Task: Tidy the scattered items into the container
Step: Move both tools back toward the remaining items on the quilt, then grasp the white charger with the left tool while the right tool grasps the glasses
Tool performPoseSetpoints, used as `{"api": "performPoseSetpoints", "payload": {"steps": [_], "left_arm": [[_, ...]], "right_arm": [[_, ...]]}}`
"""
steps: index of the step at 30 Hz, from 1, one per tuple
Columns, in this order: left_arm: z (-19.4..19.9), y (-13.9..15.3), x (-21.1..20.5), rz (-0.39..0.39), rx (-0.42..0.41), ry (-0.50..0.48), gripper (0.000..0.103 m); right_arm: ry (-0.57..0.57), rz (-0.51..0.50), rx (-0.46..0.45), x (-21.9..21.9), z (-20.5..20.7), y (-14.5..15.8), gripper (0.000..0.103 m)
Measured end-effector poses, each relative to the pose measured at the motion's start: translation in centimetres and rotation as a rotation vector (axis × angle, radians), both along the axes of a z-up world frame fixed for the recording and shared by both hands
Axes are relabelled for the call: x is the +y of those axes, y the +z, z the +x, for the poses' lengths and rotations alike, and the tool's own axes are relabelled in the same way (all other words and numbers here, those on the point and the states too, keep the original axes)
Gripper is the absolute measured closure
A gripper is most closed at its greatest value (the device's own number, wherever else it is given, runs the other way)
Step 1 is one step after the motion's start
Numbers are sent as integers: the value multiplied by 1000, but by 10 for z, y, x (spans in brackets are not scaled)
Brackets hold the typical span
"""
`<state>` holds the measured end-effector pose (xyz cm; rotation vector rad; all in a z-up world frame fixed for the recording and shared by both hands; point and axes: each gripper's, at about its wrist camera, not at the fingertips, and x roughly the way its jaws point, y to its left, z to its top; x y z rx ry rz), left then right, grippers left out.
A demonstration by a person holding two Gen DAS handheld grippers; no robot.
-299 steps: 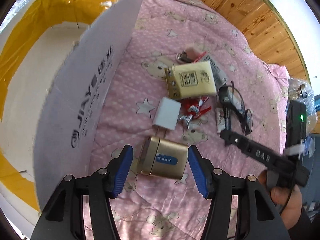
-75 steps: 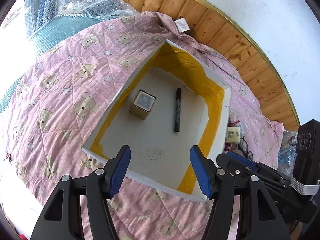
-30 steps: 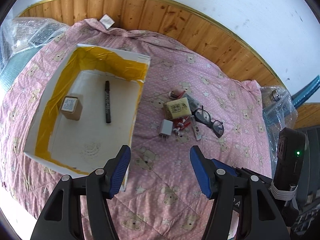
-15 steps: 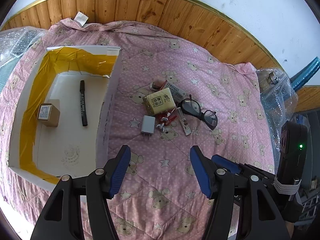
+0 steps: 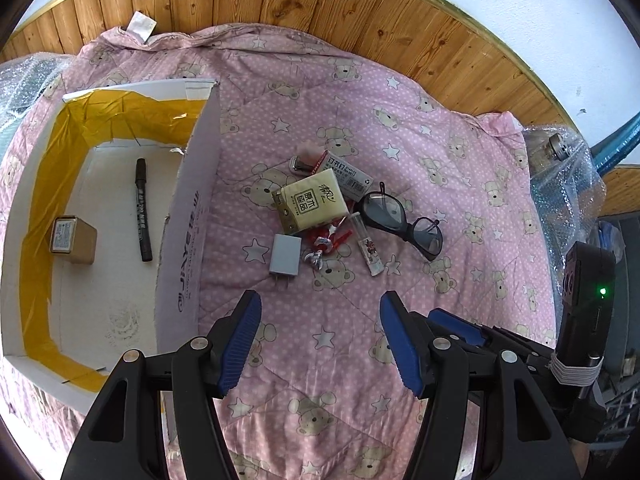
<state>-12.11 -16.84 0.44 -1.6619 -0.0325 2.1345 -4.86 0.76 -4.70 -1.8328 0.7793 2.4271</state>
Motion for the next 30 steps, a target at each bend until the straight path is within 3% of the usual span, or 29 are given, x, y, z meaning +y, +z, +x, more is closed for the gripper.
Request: {"api": "performPoseSetpoints", "payload": {"steps": [13, 30], "left_arm": [[-23, -45, 12, -2, -98, 11, 40], [-53, -98, 14, -7, -183, 73, 40]], "right_arm": [[-5, -8, -28, 35, -23, -22, 63], [79, 15, -66, 66, -63, -51, 63]]}}
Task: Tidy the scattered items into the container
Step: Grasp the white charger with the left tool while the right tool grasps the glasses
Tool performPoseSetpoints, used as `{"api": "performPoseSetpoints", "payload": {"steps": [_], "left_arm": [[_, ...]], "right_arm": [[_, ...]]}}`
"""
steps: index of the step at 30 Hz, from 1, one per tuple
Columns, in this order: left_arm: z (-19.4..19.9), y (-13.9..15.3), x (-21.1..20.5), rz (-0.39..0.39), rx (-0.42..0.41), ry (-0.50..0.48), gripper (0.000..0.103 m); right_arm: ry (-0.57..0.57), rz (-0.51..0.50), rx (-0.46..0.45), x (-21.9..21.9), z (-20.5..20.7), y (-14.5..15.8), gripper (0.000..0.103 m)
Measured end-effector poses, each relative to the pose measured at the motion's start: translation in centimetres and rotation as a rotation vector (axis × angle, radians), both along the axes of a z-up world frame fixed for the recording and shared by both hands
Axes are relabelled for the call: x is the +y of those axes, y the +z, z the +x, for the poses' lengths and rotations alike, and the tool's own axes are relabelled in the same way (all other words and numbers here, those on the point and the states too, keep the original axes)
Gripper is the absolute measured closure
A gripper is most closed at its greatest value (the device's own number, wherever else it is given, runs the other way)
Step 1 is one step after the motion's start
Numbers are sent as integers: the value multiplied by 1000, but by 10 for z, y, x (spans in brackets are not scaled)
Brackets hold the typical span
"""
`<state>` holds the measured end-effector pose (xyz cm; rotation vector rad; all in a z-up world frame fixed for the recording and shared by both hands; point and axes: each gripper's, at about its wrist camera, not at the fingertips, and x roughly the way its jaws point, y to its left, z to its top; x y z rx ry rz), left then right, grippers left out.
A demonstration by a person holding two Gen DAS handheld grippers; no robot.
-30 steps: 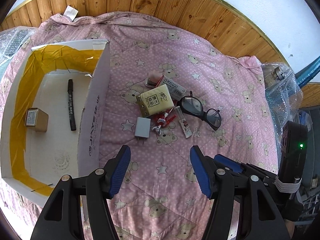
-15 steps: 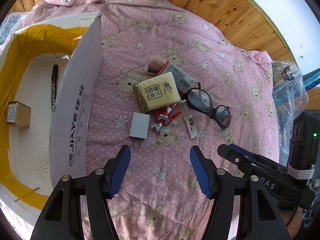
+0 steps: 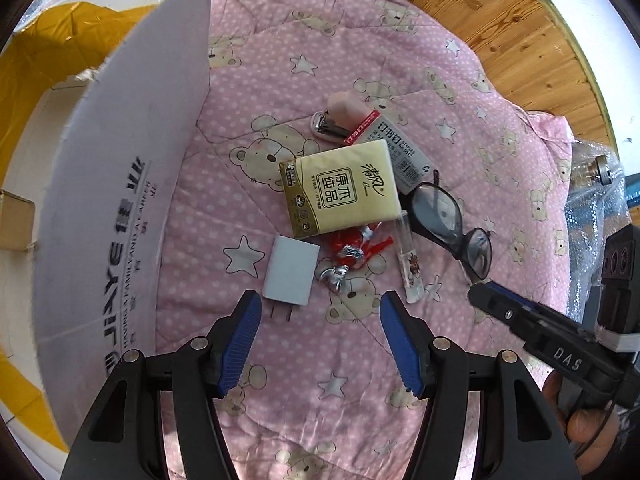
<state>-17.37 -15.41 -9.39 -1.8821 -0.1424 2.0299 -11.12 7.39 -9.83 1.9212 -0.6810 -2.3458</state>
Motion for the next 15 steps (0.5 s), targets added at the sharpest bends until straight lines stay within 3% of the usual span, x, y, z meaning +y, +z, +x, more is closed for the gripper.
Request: {"api": "performPoseSetpoints", "payload": {"steps": [4, 7, 10, 15], "left_arm": [[-2, -11, 1, -7, -18, 5, 40], [-1, -17, 1, -14, -31, 6, 40], [-1, -23, 2, -18, -39, 4, 40], [-3, -31, 4, -34, -46, -1, 40]], "right_arm": [[7, 16, 5, 12, -10, -5, 63], [-65, 8, 5, 36, -14, -12, 62], [-129, -15, -3, 57, -15, -22, 55], [-108, -18, 26, 65, -18, -29, 50]]}}
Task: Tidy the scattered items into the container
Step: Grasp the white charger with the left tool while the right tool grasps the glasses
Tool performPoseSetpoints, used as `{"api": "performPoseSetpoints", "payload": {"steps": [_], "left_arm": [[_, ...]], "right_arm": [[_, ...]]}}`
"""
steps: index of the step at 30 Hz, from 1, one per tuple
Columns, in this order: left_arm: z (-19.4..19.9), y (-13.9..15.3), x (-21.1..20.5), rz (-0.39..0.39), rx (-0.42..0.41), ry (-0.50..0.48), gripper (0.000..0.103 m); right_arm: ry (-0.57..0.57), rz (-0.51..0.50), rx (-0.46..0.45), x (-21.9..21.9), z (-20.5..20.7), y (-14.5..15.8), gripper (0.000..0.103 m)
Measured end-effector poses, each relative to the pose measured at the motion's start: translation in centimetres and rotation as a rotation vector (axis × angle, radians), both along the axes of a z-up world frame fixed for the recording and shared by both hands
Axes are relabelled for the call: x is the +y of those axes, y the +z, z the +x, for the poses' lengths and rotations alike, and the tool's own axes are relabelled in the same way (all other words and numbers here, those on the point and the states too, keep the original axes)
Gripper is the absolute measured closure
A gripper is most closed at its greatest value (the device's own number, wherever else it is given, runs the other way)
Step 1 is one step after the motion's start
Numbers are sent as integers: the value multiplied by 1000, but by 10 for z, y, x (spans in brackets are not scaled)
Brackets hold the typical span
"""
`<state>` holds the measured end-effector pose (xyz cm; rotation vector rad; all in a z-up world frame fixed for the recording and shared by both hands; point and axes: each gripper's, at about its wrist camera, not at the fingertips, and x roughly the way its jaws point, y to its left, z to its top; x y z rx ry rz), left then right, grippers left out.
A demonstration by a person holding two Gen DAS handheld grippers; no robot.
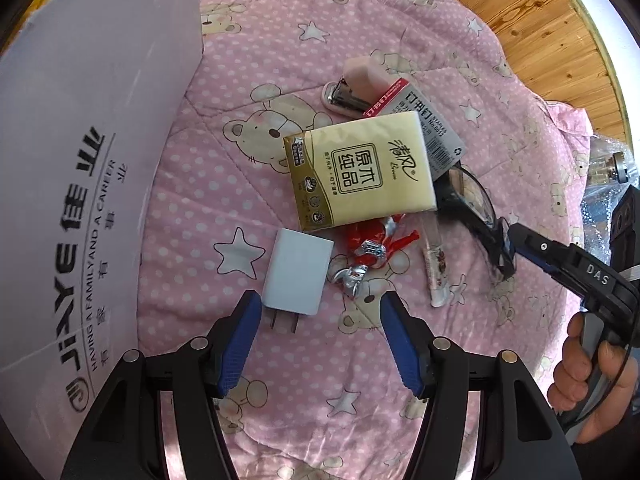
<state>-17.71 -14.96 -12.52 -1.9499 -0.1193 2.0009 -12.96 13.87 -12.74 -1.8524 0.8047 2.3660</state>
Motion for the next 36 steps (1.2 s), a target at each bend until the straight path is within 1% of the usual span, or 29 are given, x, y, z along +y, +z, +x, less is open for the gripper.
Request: {"api": "performPoseSetpoints", "payload": {"steps": [4, 7, 9, 10, 11, 13, 15, 17, 18, 19, 21, 22, 23, 25, 27, 30, 33, 36], "left_arm": [[-3, -4, 2, -11, 1, -2, 40], [-4, -4, 4, -16, 4, -9, 40], [-4, -5, 4, -18, 4, -12, 40], [-4, -5, 4, -18, 4, -13, 40], [-3, -6, 3, -18, 3, -14, 40], [-3, -6, 1, -25, 5, -6, 40], [-3, -6, -4, -36, 13, 12, 40], [-4, -5, -11, -42, 19, 39, 40], [-4, -6, -13, -40, 16, 46, 40], [-5, -7, -15, -39, 13, 51, 40], [-4, -8, -14, -40, 13, 44, 40], [-3, -9, -13, -39, 12, 40, 40], [-2, -9, -12, -38, 10, 36, 40], [0, -10, -10, -35, 6, 28, 40], [1, -11, -9, -36, 9, 21, 40], [1, -12, -10, -37, 14, 18, 40], [1, -12, -11, -30, 20, 22, 40], [1, -12, -11, -24, 25, 23, 39]], "right_arm": [[21, 6, 29, -4, -2, 1, 46], [-1, 53, 35, -1, -2, 0, 45], [-24, 59, 25, 5, 0, -4, 45], [-27, 34, 9, 8, 1, -7, 45], [-31, -19, 5, 10, 3, -8, 46], [-11, -68, -24, 5, 6, -7, 53], [25, -131, -92, -7, 11, -8, 71], [68, -232, -121, -24, 24, -5, 72], [99, -228, -120, -33, 28, -2, 72], [128, -183, -122, -41, 33, 1, 71], [141, -107, -116, -46, 36, 4, 55], [134, -81, -105, -46, 36, 5, 54], [128, -59, -95, -45, 35, 6, 53], [129, -55, -75, -46, 28, 10, 53], [154, -24, -39, -50, 16, 17, 51], [225, 28, -7, -62, -2, 20, 48], [292, 59, -6, -75, -17, 14, 45], [341, 82, -25, -83, -27, 2, 45]]}}
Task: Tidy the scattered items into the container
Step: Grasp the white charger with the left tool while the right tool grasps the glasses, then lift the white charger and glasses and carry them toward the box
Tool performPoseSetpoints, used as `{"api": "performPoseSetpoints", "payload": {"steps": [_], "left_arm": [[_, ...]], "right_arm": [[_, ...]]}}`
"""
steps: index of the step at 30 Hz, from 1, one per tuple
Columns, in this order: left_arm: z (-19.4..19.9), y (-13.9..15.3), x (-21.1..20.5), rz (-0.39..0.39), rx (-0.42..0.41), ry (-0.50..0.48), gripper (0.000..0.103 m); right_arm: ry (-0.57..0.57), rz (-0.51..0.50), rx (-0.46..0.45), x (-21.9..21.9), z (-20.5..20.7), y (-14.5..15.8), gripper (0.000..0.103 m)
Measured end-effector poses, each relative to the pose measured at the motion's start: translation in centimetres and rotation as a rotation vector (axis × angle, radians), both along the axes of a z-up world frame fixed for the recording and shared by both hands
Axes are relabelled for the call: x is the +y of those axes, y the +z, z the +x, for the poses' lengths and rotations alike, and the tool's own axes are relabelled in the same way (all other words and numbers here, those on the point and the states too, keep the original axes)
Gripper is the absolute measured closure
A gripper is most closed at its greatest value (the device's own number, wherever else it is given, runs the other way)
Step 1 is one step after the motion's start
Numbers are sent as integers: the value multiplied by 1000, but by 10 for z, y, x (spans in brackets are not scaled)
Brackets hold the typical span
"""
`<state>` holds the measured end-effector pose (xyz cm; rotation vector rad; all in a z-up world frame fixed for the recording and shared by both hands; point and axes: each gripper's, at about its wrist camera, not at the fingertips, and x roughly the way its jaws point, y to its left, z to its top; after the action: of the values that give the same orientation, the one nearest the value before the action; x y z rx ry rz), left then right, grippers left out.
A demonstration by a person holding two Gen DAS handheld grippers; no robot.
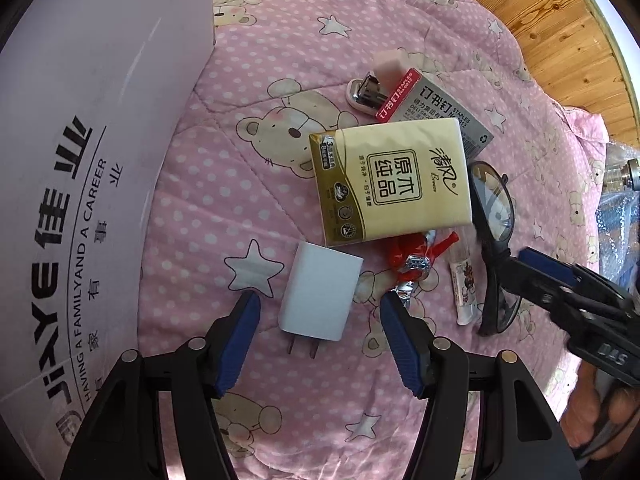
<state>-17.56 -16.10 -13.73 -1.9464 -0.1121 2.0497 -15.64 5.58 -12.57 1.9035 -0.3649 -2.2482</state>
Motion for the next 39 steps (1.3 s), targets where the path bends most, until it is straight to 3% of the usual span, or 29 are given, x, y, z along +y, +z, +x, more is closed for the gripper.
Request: {"api": "performPoseSetpoints", "payload": {"steps": [5, 9, 11, 12, 14, 22, 30, 39], "left_arm": [[0, 0, 0, 2, 6, 5, 34], [1, 2, -1, 3, 12, -3, 34], [2, 4, -2, -14, 26, -10, 50], [2, 6, -3, -13, 33, -17, 68], [1, 7, -8, 24, 17, -13, 69], [13, 28, -8, 25, 32, -15, 69], [10, 28, 15, 28, 41, -44, 69], [17, 46, 20, 52, 77, -64, 69]], "right_arm": [[20, 28, -19, -5, -7, -15, 45], [-14, 17, -26, 0, -9, -14, 55], [-27, 17, -31, 3, -9, -13, 64], [-40, 8, -34, 5, -9, -12, 64], [-68, -10, -34, 10, -5, -8, 64], [-127, -47, -23, 15, 3, 5, 64], [-141, -49, -17, 9, 15, 17, 64], [-186, -73, -10, 12, 40, 32, 64]]}}
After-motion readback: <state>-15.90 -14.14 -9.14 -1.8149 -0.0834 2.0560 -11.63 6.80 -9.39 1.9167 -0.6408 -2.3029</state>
